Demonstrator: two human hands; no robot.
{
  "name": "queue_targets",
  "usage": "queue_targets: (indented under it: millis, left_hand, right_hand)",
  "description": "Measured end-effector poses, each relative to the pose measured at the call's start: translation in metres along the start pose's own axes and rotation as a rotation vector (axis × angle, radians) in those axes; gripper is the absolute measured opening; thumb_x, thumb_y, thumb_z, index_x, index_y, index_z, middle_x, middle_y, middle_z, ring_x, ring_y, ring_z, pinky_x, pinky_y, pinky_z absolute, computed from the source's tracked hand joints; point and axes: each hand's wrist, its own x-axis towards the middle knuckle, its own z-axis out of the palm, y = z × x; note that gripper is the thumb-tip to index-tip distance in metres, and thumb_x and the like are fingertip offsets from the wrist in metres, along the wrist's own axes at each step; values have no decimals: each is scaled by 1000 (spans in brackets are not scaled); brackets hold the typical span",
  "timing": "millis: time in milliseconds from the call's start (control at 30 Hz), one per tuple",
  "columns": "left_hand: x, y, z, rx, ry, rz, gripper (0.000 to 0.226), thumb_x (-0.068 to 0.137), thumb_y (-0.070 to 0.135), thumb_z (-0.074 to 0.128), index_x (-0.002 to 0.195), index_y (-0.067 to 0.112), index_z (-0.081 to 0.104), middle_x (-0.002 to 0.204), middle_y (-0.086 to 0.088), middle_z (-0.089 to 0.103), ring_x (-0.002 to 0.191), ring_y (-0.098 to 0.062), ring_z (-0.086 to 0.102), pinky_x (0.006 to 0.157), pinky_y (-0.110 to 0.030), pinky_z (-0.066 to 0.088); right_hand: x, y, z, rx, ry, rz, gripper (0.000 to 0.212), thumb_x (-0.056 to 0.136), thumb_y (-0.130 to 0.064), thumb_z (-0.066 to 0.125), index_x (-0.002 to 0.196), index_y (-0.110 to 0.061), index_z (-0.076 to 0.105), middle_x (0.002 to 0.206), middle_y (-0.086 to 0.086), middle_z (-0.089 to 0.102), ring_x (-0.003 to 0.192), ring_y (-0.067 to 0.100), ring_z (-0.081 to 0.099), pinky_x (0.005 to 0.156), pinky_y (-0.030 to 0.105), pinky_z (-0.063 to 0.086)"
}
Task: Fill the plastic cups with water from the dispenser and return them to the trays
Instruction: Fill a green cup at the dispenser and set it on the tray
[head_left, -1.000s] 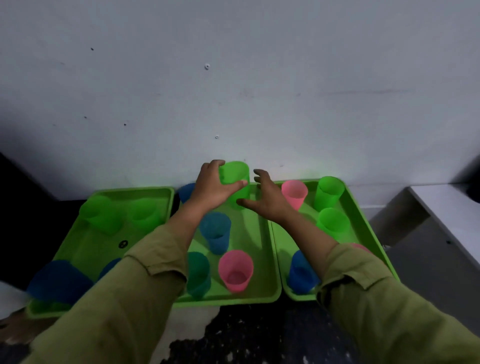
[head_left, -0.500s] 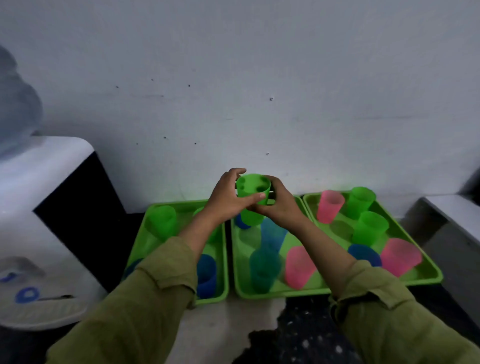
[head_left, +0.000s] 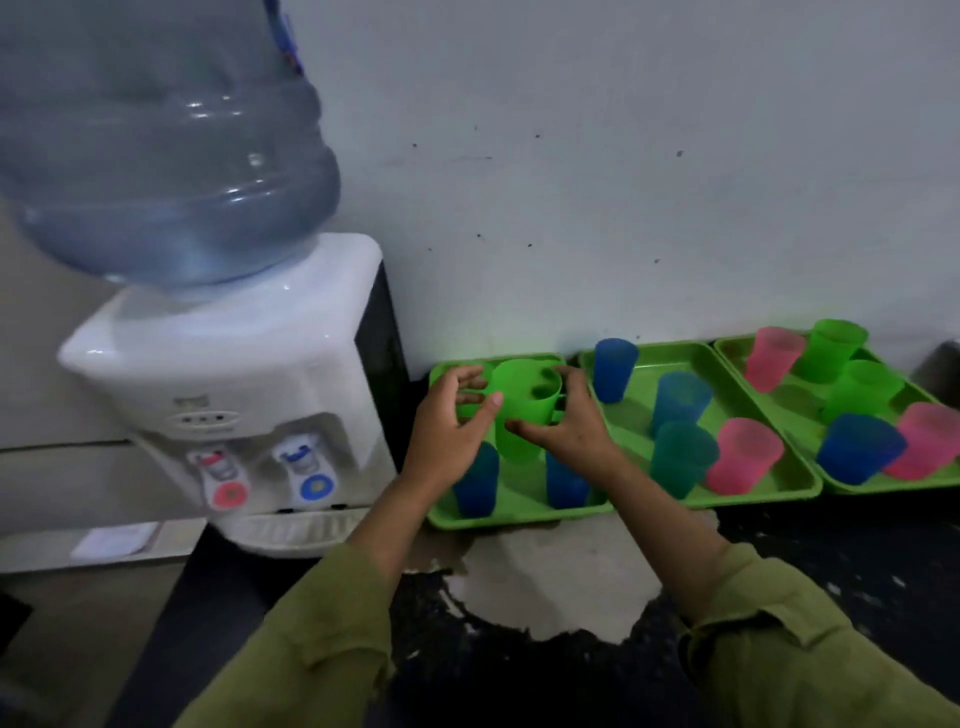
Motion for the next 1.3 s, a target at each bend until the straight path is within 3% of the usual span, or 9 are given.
queue_targets:
  millis: [100, 267, 433, 567, 733, 900, 1033, 1133, 1300]
  left_hand:
    - [-24, -16, -34, 2, 76, -17, 20, 88, 15, 62, 108, 16, 58, 95, 4, 64, 79, 6, 59, 72, -9, 47]
    - [-55, -51, -83, 21, 256, -89, 10, 85, 28, 57, 94, 29, 61, 87, 2, 67, 81, -14, 64, 72, -28, 52]
    - [-75, -80, -123, 57, 418, -205, 4, 85, 22, 59, 88, 25, 60, 81, 7, 64, 72, -3, 61, 68, -24, 50]
    - [-80, -98, -145, 147, 445, -231, 8, 87, 8, 60, 95, 10, 61, 84, -3, 62, 68, -3, 58, 62, -5, 43]
    - [-77, -103, -159, 188, 457, -239, 11, 86, 6, 60, 98, 6, 61, 80, 6, 58, 68, -5, 55, 62, -14, 42]
    - [-68, -106, -168, 216, 447, -243, 13, 86, 3, 59, 99, 4, 60, 86, -8, 61, 68, -2, 55, 58, -2, 41]
    - [-65, -115, -172, 206, 416, -279, 15, 85, 3, 59, 100, 6, 59, 92, -12, 62, 69, -7, 57, 62, -9, 47]
    - [-67, -125, -173, 215, 385, -271, 17, 84, 4, 61, 99, 9, 60, 93, -10, 63, 73, -16, 60, 72, -29, 53]
    - [-76, -129, -168, 232, 301, -286, 24, 83, 2, 62, 107, 5, 59, 100, -6, 64, 86, -18, 63, 74, -17, 45]
  right_hand:
    - [-18, -7, 31, -25, -34, 17, 79, 63, -19, 85, 124, -6, 38, 115, 7, 53, 104, 16, 53, 84, 16, 40]
    - [-48, -15, 80, -52, -164, 41, 80, 65, -17, 84, 129, -6, 36, 112, 3, 49, 104, 14, 49, 90, 24, 43]
    - [-65, -16, 127, -90, -307, 61, 81, 67, -19, 82, 133, -10, 34, 124, 7, 48, 108, 12, 45, 93, 22, 39]
    - [-78, -16, 164, -146, -373, 106, 79, 68, -21, 81, 132, -10, 35, 125, 9, 51, 113, 21, 50, 87, 18, 36]
    - [-82, -21, 203, -228, -424, 178, 77, 65, -25, 82, 127, -10, 40, 123, 9, 54, 112, 25, 54, 88, 23, 42]
    - [-84, -21, 235, -251, -351, 179, 65, 71, -29, 74, 124, -10, 41, 119, 12, 54, 108, 29, 55, 92, 35, 48]
    - [-82, -29, 250, -269, -97, 175, 28, 84, -25, 59, 106, -9, 53, 108, 13, 57, 98, 19, 53, 98, 31, 43]
    - [-83, -30, 255, -156, -132, 199, 47, 78, -16, 69, 119, -6, 47, 116, 12, 56, 102, 18, 54, 86, 19, 39]
    - [-83, -27, 261, -108, -111, 209, 58, 75, -18, 73, 124, -2, 46, 120, 18, 56, 112, 30, 54, 94, 29, 41]
